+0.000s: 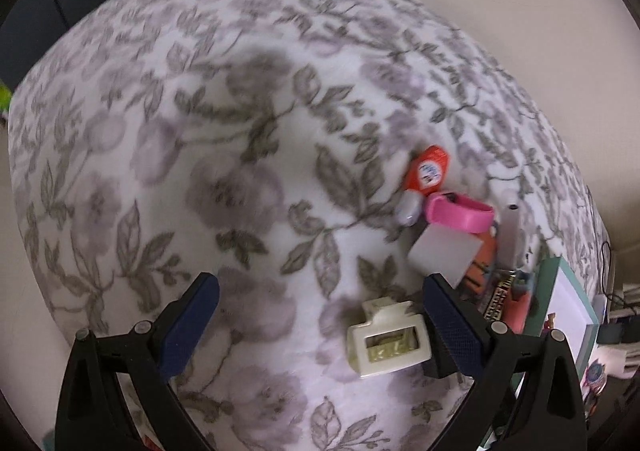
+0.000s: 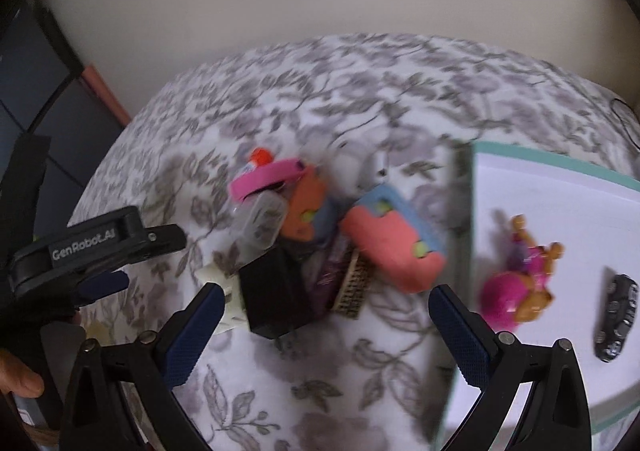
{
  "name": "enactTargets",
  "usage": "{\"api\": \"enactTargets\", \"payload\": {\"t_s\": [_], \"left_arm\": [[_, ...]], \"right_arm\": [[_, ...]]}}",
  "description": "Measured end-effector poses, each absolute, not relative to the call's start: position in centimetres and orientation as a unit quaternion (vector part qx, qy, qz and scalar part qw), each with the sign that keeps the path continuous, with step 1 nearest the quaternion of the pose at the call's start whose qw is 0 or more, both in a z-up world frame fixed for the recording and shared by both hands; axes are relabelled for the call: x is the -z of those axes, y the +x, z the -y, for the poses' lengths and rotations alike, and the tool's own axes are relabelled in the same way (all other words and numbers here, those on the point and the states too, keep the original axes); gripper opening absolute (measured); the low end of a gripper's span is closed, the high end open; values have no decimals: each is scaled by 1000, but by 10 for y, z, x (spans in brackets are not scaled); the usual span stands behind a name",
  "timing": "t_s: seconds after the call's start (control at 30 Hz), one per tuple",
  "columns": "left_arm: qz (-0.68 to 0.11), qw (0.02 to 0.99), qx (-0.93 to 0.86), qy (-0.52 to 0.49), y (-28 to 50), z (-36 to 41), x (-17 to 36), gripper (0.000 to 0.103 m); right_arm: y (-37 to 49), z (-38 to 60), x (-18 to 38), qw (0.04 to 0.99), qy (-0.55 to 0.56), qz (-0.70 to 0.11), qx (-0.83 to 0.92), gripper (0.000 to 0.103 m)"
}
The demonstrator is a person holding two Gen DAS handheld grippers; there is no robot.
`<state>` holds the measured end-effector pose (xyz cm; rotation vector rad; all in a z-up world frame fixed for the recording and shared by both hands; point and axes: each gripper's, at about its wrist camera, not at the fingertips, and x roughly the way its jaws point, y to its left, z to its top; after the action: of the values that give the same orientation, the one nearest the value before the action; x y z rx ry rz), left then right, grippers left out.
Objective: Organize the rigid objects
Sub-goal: 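Withdraw both tools from the tray back toward the item cluster, then grasp the black charger plug with the right tool while the left tool grasps the cream hair clip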
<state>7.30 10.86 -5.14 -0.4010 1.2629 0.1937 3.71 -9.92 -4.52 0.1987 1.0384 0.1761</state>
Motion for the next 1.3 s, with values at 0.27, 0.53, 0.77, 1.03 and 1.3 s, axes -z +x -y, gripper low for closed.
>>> {"api": "enactTargets", "payload": {"t_s": [0.27, 0.53, 0.77, 1.03, 1.3], "left_arm": [[-594, 764, -106, -226, 70, -122, 65, 101], [-601, 756, -98, -238, 70, -120, 72, 101], [-606, 753, -92, -240, 70, -116, 75, 101], [-611, 747, -92, -244, 72, -117, 78, 101], [-617, 745, -75, -241, 74, -108, 78, 101]], "right_arm": [[42, 77, 61, 849, 65, -514, -103, 85], [41, 68, 67, 847, 26, -520, -107, 67], [41, 55, 64, 855, -25, -506, -109, 64], [46, 44, 72, 849, -33, -512, -128, 48], [41, 52, 69, 845, -10, -520, -129, 47]]}}
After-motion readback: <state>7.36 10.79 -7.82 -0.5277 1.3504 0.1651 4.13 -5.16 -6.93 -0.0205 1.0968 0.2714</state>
